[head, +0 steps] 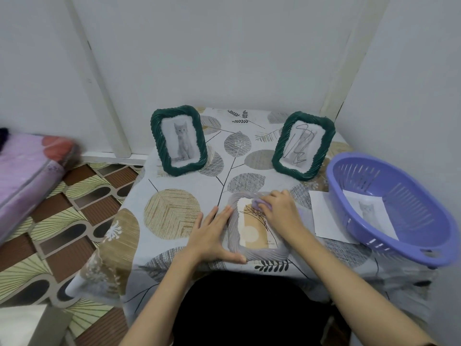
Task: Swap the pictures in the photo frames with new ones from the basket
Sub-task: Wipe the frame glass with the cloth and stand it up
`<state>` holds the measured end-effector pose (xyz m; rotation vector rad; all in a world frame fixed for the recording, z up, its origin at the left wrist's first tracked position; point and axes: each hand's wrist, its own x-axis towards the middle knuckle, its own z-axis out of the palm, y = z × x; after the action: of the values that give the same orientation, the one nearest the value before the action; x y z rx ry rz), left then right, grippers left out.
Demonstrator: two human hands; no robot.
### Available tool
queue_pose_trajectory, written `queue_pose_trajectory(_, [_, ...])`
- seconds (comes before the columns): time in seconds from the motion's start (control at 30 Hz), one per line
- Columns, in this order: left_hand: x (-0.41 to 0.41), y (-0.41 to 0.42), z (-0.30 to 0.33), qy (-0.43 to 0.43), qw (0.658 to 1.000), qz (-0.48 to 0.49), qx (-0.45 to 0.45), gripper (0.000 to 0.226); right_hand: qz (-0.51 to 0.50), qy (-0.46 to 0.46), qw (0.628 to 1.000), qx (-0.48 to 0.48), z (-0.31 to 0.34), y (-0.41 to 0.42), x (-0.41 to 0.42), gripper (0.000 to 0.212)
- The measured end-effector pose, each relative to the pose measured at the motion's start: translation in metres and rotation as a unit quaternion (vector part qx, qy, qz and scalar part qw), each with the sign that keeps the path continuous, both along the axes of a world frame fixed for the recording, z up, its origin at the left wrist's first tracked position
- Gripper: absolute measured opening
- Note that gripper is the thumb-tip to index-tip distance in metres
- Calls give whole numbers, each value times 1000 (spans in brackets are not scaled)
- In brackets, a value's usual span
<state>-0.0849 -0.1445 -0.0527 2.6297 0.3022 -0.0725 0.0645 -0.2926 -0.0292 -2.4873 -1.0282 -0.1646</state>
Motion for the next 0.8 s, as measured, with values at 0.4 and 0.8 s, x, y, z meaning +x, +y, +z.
queue_pose_trajectory(0.4, [1,-1,-3,-6,1000,7,10,127,18,34,999,13,-7,31,-49,30])
queue_pose_trajectory(0.8, [0,-1,0,-1,1000,6,6,127,130,46,990,-34,4,-61,-44,19])
